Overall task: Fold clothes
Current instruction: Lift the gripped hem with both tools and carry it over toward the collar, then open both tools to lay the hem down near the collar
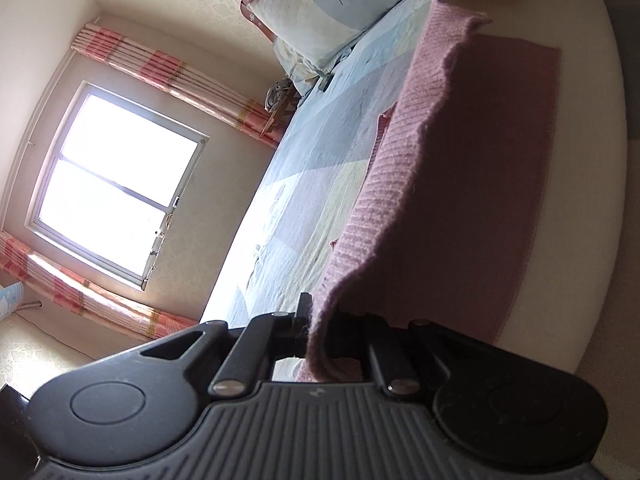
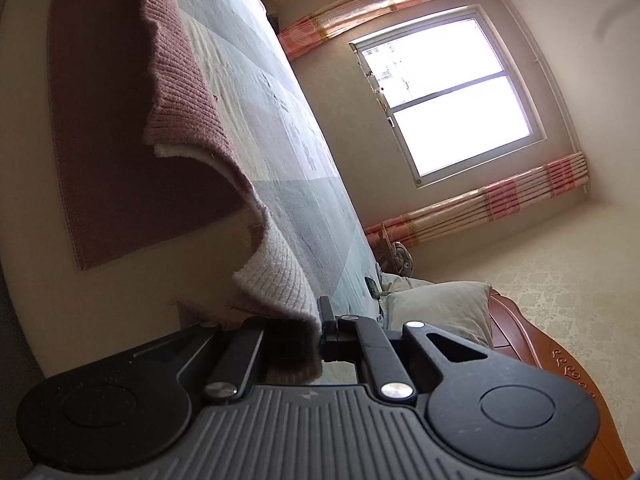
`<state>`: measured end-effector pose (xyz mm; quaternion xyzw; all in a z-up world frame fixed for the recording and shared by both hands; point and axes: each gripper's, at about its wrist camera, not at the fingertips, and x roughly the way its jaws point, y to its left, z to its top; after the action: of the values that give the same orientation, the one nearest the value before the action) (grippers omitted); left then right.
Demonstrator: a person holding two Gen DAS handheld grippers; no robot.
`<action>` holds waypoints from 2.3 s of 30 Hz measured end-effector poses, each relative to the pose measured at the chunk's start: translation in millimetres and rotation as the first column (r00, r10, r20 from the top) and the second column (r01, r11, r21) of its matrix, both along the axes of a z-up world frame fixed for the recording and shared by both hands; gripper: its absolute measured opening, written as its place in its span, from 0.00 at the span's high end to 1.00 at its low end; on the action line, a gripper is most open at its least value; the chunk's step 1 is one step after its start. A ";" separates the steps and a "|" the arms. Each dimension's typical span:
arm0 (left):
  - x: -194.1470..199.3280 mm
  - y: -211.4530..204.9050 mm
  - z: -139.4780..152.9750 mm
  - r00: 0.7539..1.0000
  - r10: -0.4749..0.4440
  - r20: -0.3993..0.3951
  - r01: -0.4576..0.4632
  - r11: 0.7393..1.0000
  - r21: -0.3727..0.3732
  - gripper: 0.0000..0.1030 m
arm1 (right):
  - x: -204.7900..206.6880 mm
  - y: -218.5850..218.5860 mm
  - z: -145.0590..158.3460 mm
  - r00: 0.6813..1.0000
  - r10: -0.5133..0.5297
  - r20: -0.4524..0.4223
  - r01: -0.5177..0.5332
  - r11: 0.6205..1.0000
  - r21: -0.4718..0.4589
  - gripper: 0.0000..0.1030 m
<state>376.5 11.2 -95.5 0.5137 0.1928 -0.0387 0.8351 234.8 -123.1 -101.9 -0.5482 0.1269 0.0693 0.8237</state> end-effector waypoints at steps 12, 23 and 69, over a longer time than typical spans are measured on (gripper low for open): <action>53.9 26.1 -33.0 0.992 0.031 -0.121 -0.039 0.997 -0.060 0.94 | 82.8 11.1 -30.6 0.999 -0.004 -0.050 0.003 1.000 -0.021 0.91; 44.0 50.1 -12.0 0.971 0.026 -0.240 -0.081 0.971 -0.226 0.73 | 86.7 6.3 -38.1 0.995 -0.027 -0.098 0.034 0.997 0.067 0.47; -46.0 127.8 15.3 0.890 -0.020 -0.456 -0.370 0.553 -0.746 0.36 | -44.4 -102.9 -18.6 0.814 0.139 -0.564 0.371 0.623 0.689 0.27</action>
<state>330.5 139.1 -80.2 0.0264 0.3760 -0.1453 0.9148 190.4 -226.0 -120.5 -0.0835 0.3603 0.2201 0.9026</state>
